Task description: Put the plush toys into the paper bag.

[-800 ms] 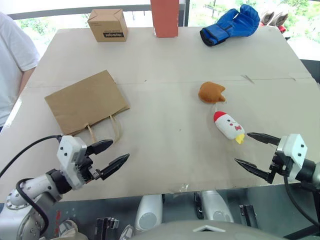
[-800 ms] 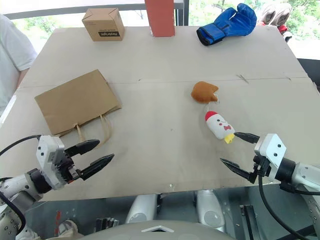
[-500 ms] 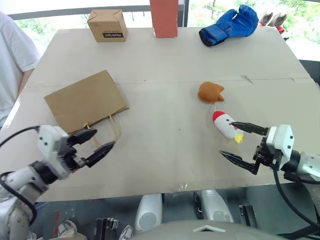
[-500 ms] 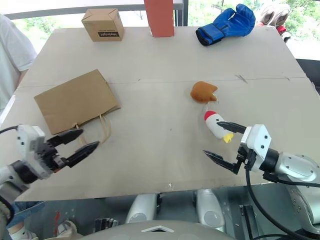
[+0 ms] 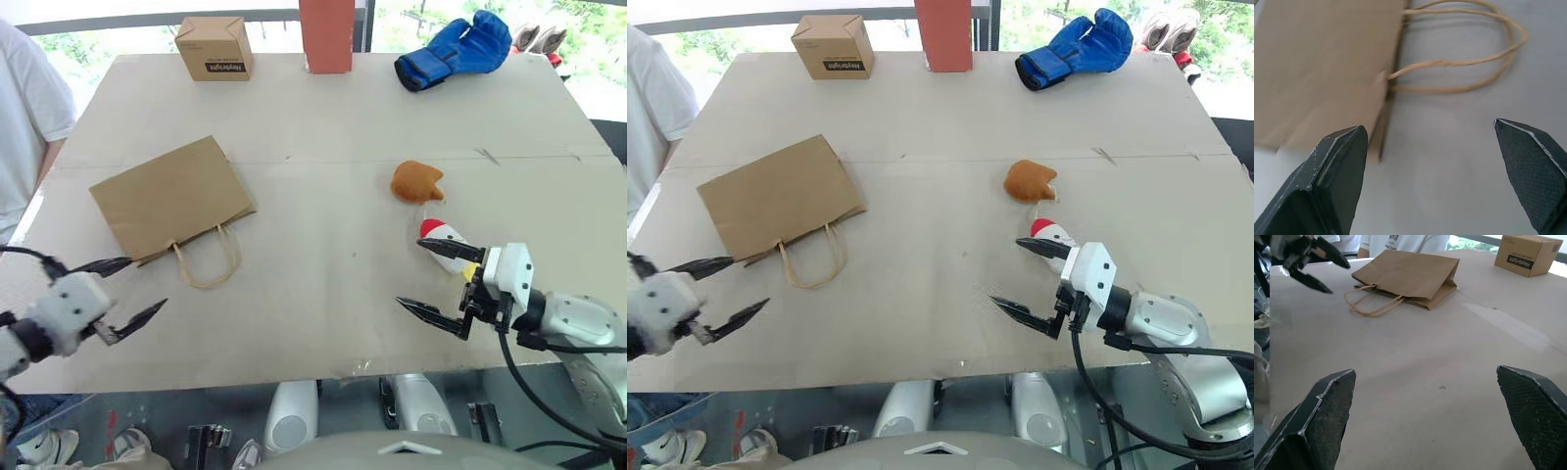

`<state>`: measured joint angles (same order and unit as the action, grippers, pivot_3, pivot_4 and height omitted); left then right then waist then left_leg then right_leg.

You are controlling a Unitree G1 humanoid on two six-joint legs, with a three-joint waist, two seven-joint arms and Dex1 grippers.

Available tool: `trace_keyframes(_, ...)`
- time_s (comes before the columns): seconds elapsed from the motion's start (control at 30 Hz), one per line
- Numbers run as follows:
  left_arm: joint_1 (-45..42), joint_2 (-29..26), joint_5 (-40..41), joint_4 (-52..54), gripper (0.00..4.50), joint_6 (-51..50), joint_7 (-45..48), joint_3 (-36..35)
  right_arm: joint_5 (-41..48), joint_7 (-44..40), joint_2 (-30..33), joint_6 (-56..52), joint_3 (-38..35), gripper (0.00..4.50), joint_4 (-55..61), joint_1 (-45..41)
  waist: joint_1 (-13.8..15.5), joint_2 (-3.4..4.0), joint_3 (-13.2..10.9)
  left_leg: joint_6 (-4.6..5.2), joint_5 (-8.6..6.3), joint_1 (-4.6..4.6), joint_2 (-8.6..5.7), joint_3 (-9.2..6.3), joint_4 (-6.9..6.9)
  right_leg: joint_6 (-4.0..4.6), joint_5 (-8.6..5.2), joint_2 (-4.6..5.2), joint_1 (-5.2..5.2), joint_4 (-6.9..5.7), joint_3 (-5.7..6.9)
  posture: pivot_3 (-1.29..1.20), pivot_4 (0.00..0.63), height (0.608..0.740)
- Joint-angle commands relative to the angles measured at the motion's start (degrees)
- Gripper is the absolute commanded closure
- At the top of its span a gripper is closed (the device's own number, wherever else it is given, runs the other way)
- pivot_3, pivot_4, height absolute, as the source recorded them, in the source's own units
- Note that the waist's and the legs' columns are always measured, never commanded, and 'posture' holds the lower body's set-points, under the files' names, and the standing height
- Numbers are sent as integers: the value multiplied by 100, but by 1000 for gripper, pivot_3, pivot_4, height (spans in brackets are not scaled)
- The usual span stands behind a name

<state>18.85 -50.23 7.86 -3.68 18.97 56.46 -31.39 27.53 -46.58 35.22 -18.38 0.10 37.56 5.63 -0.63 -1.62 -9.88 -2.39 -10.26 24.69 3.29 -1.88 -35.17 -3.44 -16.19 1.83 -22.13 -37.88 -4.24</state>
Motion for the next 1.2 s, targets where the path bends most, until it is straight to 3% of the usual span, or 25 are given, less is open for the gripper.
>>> trace_keyframes(0.03, -274, -5, -272, -75, 60, 435, -321, 228, -88, 127, -47, 99, 46, 0, 154, -39, -8, -17, 10, 0, 0, 0, 0, 2, 0, 0, 0, 1, 0, 0, 0, 0, 150, 740)
trace_keyframes(0.17, -607, 100, -339, -144, 60, 570, -625, 470, -234, 277, -95, 125, 126, 0, 181, -45, -13, -25, 15, 2, 1, -3, 3, 4, 0, -1, 1, -3, 1, -2, 3, 0, 150, 740)
trace_keyframes(0.27, -710, 132, -276, -84, 822, 612, -578, 743, -294, 372, -149, 115, 174, 0, 206, -45, -14, -24, 15, 3, 2, -2, 8, 2, 0, -3, 1, -14, 0, -8, 5, 0, 150, 740)
trace_keyframes(0.5, -1034, 248, -34, -27, 4229, 450, -585, 1173, -409, 489, -222, 102, 192, 0, 150, -66, -13, -24, 15, 3, 2, -4, 10, 2, 0, -4, 1, -19, 1, -12, 5, 0, 150, 740)
trace_keyframes(0.53, -1092, 292, 48, 15, 4485, 364, -578, 1226, -425, 507, -228, 92, 199, 0, 136, -70, -14, -26, 16, 3, 2, -5, 10, 2, -1, -5, 2, -18, 3, -12, 5, 0, 150, 740)
trace_keyframes(0.57, -1121, 318, 104, 46, 4485, 306, -575, 1257, -436, 517, -233, 88, 200, 0, 129, -68, -15, -26, 16, 3, 2, -5, 10, 2, -3, -5, 2, -18, 4, -12, 5, 0, 150, 740)
trace_keyframes(0.63, -1386, 586, 780, 452, 4500, -518, -626, 1399, -402, 569, -286, 17, 216, 524, 109, -111, -10, -24, 16, 3, 2, -7, 10, 2, -3, -5, 2, -19, 7, -13, 5, 0, 150, 740)
trace_keyframes(0.67, -1487, 688, 1038, 621, 4500, -859, -661, 1437, -379, 587, -308, -18, 218, 573, 109, -131, 0, -25, 16, 3, 2, -8, 10, 2, -4, -6, 2, -18, 9, -14, 6, 0, 150, 740)
trace_keyframes(0.77, -1778, 942, 1873, 1256, 4500, -1991, -765, 1561, -322, 702, -376, -169, 192, 2168, 107, -215, -9, -26, 16, 4, 3, -6, 10, -5, -17, -26, 14, -19, 16, -18, 13, 0, 150, 740)
trace_keyframes(0.83, -2069, 1183, 2349, 1670, 4500, -2690, -874, 1868, -430, 754, -439, -188, 315, 2919, 21, -376, -18, -25, 16, 4, 3, -7, 10, -9, -19, -28, 15, -21, 19, -19, 14, 0, 150, 740)
trace_keyframes(0.93, -2560, 1580, 2472, 1967, 4500, -3196, -998, 2426, -629, 836, -602, -232, 646, 4336, -211, -812, -20, -24, 16, 4, 3, -20, 9, -12, -20, -29, 15, -26, 33, -19, 14, 0, 150, 740)
trace_keyframes(1.2, -3637, 2334, 2955, 2232, 4500, -4009, -858, 3131, -1557, 877, -1483, -21, 1853, 4477, -2086, -2467, -61, -23, 16, 5, 4, -23, 10, -38, -28, -30, 17, -48, 36, -26, 13, 0, 150, 740)
